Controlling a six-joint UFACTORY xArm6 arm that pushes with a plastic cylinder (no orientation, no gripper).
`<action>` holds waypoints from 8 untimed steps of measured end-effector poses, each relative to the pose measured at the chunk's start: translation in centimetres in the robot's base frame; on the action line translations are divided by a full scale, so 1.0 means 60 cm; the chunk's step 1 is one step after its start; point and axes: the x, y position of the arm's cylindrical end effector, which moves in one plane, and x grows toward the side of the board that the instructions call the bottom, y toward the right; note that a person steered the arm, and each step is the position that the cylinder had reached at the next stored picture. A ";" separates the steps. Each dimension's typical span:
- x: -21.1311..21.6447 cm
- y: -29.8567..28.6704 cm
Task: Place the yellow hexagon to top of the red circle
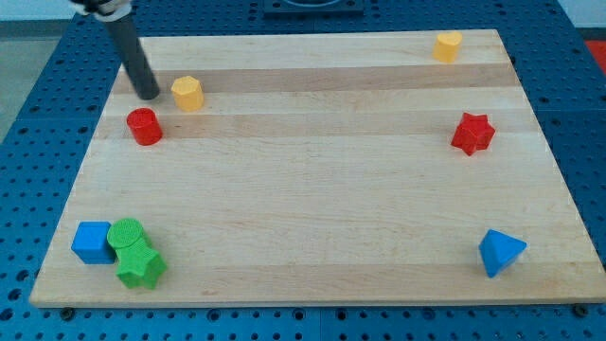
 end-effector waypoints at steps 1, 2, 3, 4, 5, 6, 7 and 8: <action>-0.056 0.102; 0.030 0.141; 0.043 0.129; 0.043 0.123; 0.043 0.147; 0.043 0.154; 0.046 0.134; 0.038 0.110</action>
